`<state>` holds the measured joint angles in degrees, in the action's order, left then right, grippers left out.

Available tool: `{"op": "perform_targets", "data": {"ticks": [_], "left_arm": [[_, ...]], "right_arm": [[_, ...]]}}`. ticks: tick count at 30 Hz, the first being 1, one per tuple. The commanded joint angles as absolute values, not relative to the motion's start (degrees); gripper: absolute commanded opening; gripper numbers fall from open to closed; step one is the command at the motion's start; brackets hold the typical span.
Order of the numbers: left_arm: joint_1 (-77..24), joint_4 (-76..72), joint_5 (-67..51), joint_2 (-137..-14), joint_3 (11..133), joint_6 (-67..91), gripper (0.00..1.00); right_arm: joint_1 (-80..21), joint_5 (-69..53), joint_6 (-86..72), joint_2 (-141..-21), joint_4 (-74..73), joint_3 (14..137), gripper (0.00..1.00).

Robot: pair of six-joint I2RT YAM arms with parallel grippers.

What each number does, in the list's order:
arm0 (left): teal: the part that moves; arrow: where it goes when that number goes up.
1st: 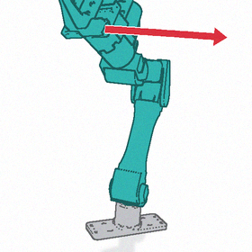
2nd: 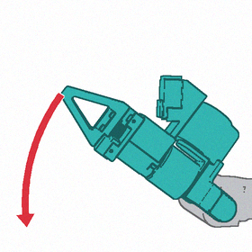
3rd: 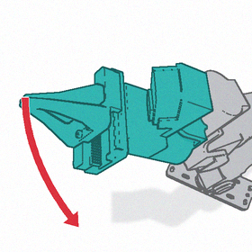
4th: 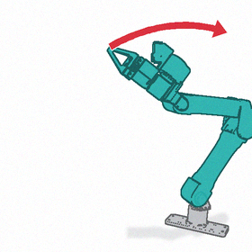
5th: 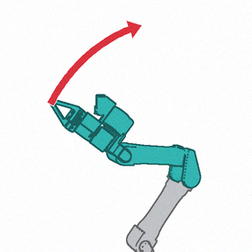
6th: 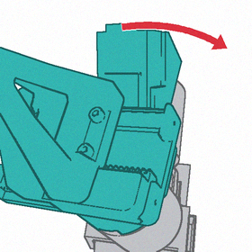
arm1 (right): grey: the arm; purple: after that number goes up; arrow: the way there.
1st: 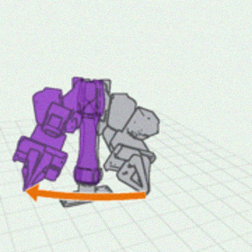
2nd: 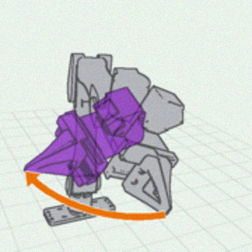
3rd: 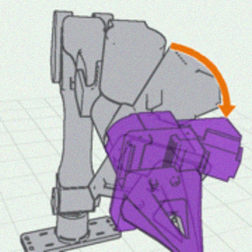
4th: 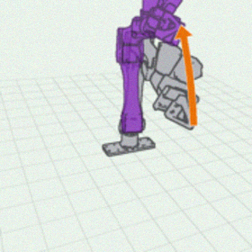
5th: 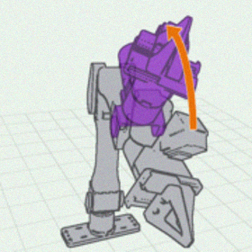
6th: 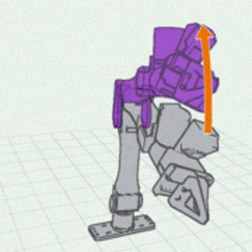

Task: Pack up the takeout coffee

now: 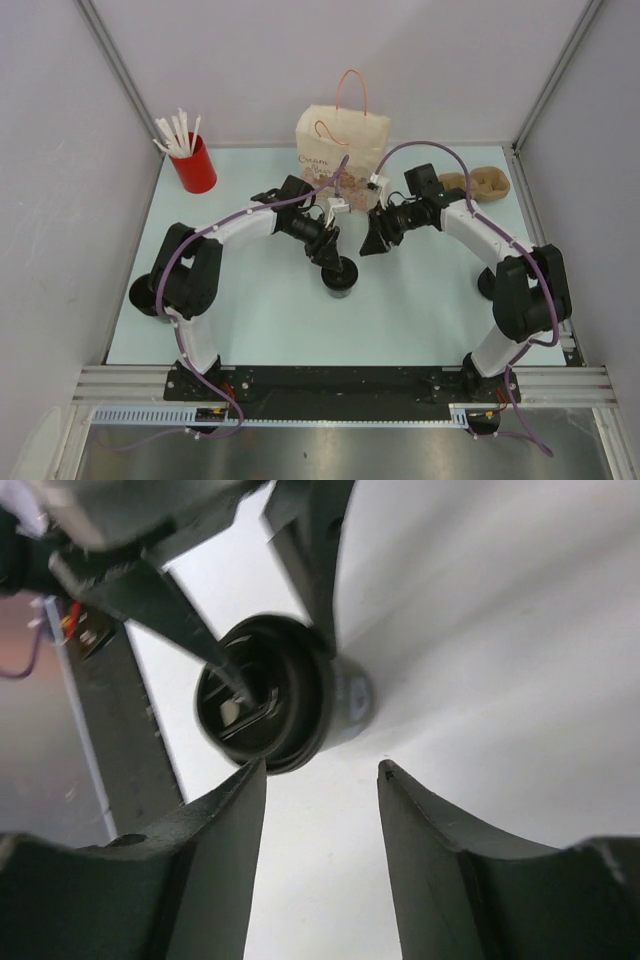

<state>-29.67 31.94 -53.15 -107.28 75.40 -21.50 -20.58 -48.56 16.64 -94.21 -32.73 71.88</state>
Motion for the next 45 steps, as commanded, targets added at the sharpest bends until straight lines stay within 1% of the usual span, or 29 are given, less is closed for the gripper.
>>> {"op": "perform_targets", "data": {"ticks": [1, 4, 16, 22, 28, 31, 41, 45], "left_arm": [[-30.23, 34.01, -38.14, -110.13, 72.07, -27.6, 0.53], [-30.23, 34.01, -38.23, -110.21, 72.16, -27.6, 0.53], [-30.15, 33.66, -38.67, -110.39, 71.72, -27.51, 0.53], [-30.15, 33.49, -38.76, -110.39, 71.81, -27.33, 0.53], [-30.15, 33.31, -38.94, -110.3, 71.46, -27.42, 0.53], [-30.15, 33.31, -38.85, -110.3, 71.45, -27.42, 0.53], [-30.06, 33.75, -38.41, -109.95, 71.19, -27.95, 0.53], [-30.06, 34.01, -38.15, -109.69, 71.02, -28.12, 0.53]], "right_arm": [[-20.74, -58.44, 21.44, -98.52, -40.86, 71.9, 0.54], [-20.83, -60.64, 21.62, -100.72, -40.0, 70.23, 0.54], [-21.0, -59.85, 17.93, -102.48, -34.89, 68.03, 0.54], [-22.41, -57.39, 17.05, -103.88, -33.84, 68.03, 0.54], [-23.2, -54.23, 15.65, -105.2, -32.61, 67.94, 0.51], [-23.03, -51.25, 15.03, -105.55, -32.26, 67.77, 0.49], [-26.98, -27.63, 15.56, -107.66, -30.76, 66.18, 0.47], [-29.44, -21.28, 14.94, -108.72, -29.27, 66.27, 0.47]]}}
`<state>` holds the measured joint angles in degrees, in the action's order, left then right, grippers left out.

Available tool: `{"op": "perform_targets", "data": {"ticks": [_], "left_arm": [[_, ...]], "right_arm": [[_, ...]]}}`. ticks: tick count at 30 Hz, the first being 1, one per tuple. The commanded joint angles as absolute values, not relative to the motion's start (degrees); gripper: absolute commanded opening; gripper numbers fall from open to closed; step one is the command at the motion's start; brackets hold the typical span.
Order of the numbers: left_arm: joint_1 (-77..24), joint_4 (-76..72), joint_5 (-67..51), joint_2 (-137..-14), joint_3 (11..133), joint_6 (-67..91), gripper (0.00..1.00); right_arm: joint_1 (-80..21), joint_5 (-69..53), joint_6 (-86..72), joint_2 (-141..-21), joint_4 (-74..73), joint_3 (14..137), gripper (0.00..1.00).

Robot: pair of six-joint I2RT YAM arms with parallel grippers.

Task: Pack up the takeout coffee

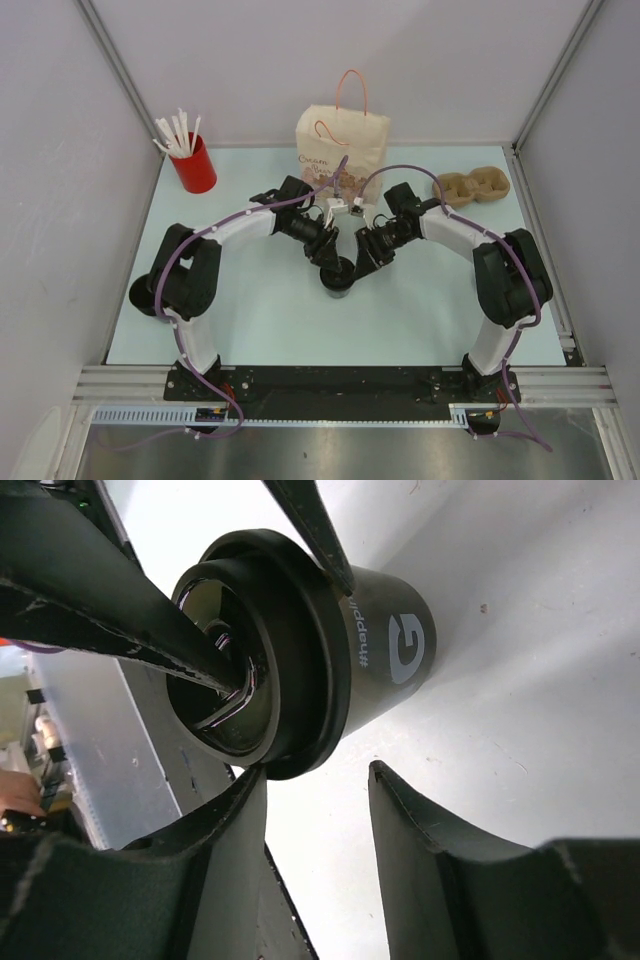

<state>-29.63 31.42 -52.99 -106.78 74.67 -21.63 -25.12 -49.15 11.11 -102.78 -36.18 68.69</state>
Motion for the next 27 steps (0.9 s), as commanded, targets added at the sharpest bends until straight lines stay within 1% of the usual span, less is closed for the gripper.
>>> {"op": "perform_targets", "data": {"ticks": [1, 7, 14, 17, 24, 26, 27], "left_arm": [[-30.06, 33.93, -38.23, -109.69, 71.02, -28.12, 0.53], [-30.06, 33.93, -37.44, -110.21, 70.67, -28.48, 0.53], [-29.97, 33.22, -36.48, -110.04, 69.44, -28.74, 0.52], [-29.97, 33.05, -36.12, -109.69, 68.82, -28.91, 0.52], [-29.88, 32.96, -34.11, -108.99, 66.8, -29.27, 0.52], [-29.8, 32.87, -33.66, -108.81, 66.45, -29.44, 0.52], [-29.71, 32.78, -33.58, -108.9, 66.1, -29.44, 0.52]], "right_arm": [[-29.62, -19.62, 14.94, -108.98, -29.18, 66.27, 0.46], [-29.71, -14.68, 14.5, -110.74, -29.0, 66.27, 0.46], [-29.09, -15.2, 14.15, -112.32, -28.74, 66.27, 0.46], [-29.09, -15.56, 14.06, -113.2, -29.18, 66.62, 0.43], [-30.32, -13.27, 14.41, -115.49, -30.14, 67.41, 0.43], [-30.32, -13.88, 14.59, -114.53, -30.23, 67.67, 0.43], [-30.06, -16.06, 14.68, -113.74, -30.23, 67.76, 0.43]]}}
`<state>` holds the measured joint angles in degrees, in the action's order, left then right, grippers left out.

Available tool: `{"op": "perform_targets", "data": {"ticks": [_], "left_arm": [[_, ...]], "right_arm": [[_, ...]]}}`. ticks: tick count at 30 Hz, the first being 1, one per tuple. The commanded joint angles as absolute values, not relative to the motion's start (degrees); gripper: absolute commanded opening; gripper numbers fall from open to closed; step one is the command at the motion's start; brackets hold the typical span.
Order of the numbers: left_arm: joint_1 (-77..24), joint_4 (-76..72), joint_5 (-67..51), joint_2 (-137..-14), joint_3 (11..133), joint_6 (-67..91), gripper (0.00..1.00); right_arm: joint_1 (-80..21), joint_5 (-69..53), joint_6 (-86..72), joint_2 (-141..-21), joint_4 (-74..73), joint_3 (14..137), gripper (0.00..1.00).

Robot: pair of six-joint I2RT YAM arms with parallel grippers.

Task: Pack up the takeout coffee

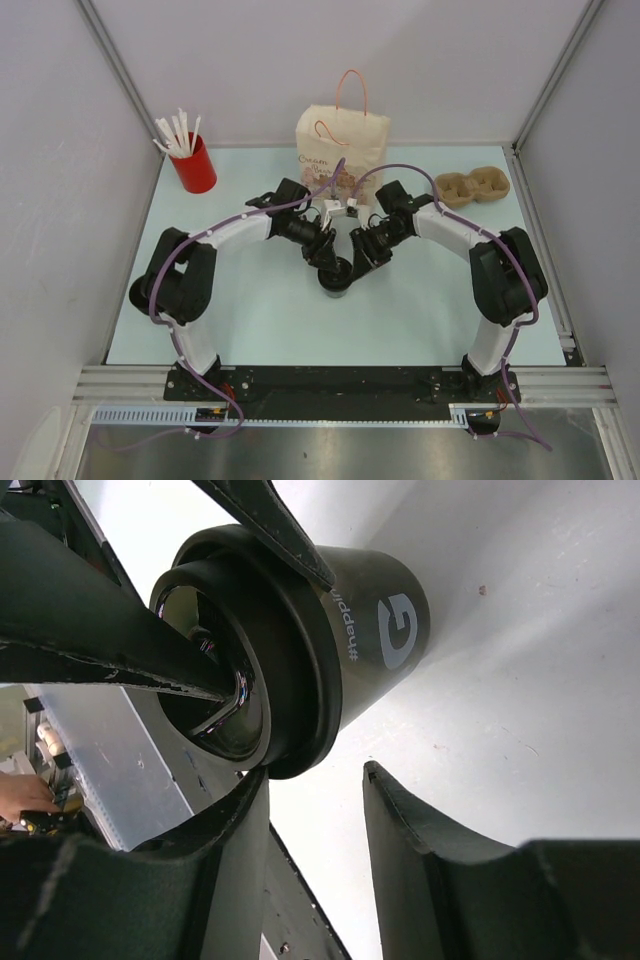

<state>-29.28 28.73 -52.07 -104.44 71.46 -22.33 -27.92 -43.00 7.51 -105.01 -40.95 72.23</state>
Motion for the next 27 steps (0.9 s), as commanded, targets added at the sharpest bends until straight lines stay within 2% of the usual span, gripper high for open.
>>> {"op": "perform_targets", "data": {"ticks": [1, 9, 21, 27], "left_arm": [[-29.53, 32.7, -33.57, -108.9, 66.09, -29.44, 0.52], [-28.21, 33.75, -34.98, -110.39, 69.25, -28.92, 0.51], [-28.04, 34.8, -37.18, -108.72, 70.58, -28.83, 0.52], [-28.04, 35.24, -38.49, -106.79, 71.1, -28.74, 0.56]], "right_arm": [[-29.8, -17.3, 14.76, -112.86, -30.06, 67.85, 0.43], [-28.21, -33.46, 18.19, -102.4, -32.86, 71.97, 0.56], [-21.71, -57.98, 18.98, -103.62, -38.14, 77.96, 0.6], [-21.36, -60.47, 19.07, -103.54, -38.85, 78.05, 0.67]]}}
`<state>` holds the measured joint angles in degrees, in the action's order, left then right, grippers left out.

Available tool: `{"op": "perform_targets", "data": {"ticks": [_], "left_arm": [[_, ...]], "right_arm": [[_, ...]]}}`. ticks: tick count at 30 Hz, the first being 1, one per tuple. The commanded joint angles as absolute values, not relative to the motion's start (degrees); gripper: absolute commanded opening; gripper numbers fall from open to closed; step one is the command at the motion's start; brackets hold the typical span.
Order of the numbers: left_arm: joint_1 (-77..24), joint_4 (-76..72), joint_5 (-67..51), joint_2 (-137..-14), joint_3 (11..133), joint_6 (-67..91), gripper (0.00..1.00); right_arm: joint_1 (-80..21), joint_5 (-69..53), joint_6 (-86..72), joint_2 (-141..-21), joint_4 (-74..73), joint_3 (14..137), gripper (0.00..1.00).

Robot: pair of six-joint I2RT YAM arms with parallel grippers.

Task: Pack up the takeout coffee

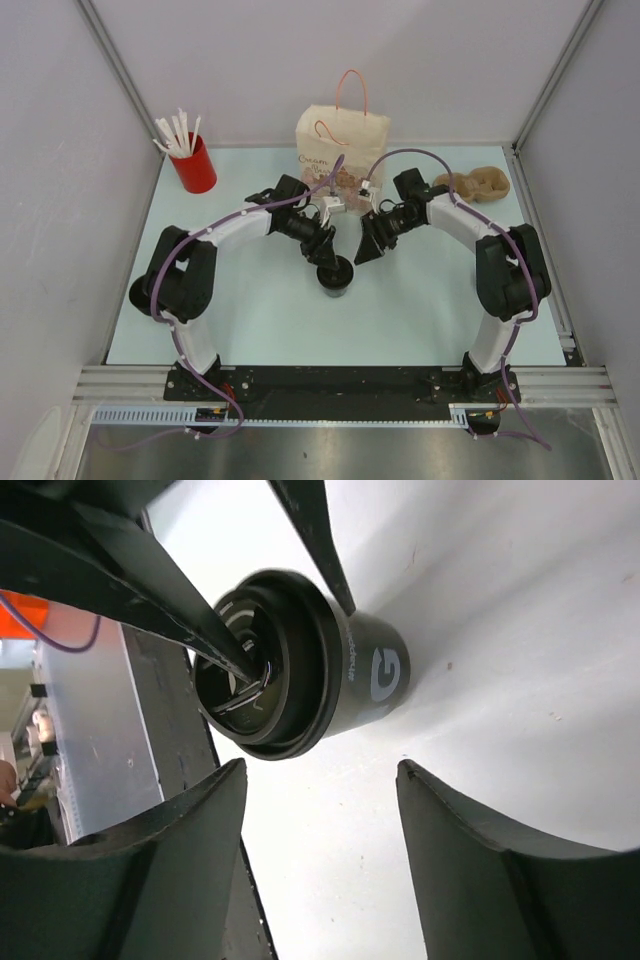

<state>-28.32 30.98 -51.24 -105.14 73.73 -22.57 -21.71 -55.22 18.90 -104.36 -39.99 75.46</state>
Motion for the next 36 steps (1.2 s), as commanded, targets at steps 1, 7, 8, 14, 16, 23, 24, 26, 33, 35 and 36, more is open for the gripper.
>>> {"op": "perform_targets", "data": {"ticks": [1, 7, 8, 14, 16, 23, 24, 26, 33, 35, 36], "left_arm": [[-28.04, 35.42, -38.67, -106.7, 71.28, -28.74, 0.56], [-28.04, 37.09, -40.43, -105.47, 73.91, -28.74, 0.66], [-28.04, 37.35, -40.95, -105.38, 74.35, -28.74, 0.69], [-28.04, 40.69, -43.15, -105.47, 81.98, -28.21, 0.75], [-28.04, 42.44, -43.94, -105.29, 83.93, -28.21, 0.76], [-28.04, 45.08, -45.7, -101.7, 88.15, -28.56, 0.87], [-28.04, 45.26, -45.79, -101.17, 88.07, -29.0, 0.89], [-27.6, 45.44, -46.4, -98.62, 86.32, -29.18, 1.0], [-23.56, 43.51, -46.49, -90.01, 76.83, -30.67, 0.99], [-22.15, 41.58, -46.06, -86.86, 71.93, -30.41, 1.0], [-21.97, 38.96, -44.84, -86.05, 70.07, -29.8, 0.99]], "right_arm": [[-21.27, -60.56, 19.16, -103.45, -38.85, 77.96, 0.67], [-21.44, -59.68, 19.16, -102.74, -38.85, 78.05, 0.69], [-21.45, -59.24, 19.16, -102.74, -38.85, 78.05, 0.69], [-22.06, -56.09, 19.77, -102.48, -38.94, 78.05, 0.69], [-22.24, -54.24, 20.04, -101.87, -38.94, 78.05, 0.7], [-22.85, -46.51, 22.84, -99.15, -39.02, 77.87, 0.79], [-23.11, -45.71, 23.46, -98.44, -39.11, 77.87, 0.81], [-23.64, -42.65, 25.39, -96.08, -39.2, 77.87, 0.86], [-28.38, -33.06, 30.49, -90.09, -39.55, 77.61, 0.94], [-29.79, -31.82, 30.59, -89.3, -38.76, 76.99, 0.94], [-30.4, -31.29, 30.67, -88.86, -38.24, 76.82, 0.93]]}}
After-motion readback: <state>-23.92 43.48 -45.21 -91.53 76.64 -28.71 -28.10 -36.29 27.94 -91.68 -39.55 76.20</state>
